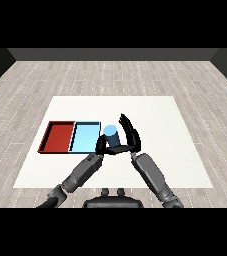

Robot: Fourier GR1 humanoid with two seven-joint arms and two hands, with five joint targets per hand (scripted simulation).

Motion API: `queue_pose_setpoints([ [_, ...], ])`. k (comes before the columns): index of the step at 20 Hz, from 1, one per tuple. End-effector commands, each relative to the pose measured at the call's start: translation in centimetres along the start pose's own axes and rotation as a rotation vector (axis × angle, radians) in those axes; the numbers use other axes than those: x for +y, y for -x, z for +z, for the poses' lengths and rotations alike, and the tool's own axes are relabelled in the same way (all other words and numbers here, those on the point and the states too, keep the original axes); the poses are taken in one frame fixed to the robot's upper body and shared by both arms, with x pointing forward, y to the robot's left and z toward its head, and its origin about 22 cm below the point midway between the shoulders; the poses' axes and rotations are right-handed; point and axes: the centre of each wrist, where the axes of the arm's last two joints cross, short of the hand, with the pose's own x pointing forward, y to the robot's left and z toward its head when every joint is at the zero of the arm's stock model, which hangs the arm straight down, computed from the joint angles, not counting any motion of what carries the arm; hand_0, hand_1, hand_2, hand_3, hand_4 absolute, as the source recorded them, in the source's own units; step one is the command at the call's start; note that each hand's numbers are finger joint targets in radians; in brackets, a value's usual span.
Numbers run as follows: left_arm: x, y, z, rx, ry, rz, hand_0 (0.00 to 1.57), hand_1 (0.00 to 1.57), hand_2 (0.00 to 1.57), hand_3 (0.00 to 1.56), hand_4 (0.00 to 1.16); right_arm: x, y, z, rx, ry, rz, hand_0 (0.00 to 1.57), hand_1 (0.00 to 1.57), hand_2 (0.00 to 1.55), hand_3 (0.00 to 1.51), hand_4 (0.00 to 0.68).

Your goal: Pick the blue can and put it in the blue box

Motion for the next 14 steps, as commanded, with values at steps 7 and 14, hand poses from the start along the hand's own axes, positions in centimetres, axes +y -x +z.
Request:
queue_pose_setpoints([
  [7,6.6,-3.1,-4.0,-0.063,-0.064,-0.156,1.57,1.57,1.57,1.53,1.15,-7.9,-1.9,4.3,-0.111,0.237,-0.111,0.00,0.00,0.00,0.00,0.000],
  [14,11.4,-4.4,-6.4,0.024,-0.187,-0.356,1.57,1.57,1.57,1.52,1.15,-9.5,-1.8,4.7,-0.103,0.264,-0.159,0.00,0.00,0.00,0.00,0.000],
])
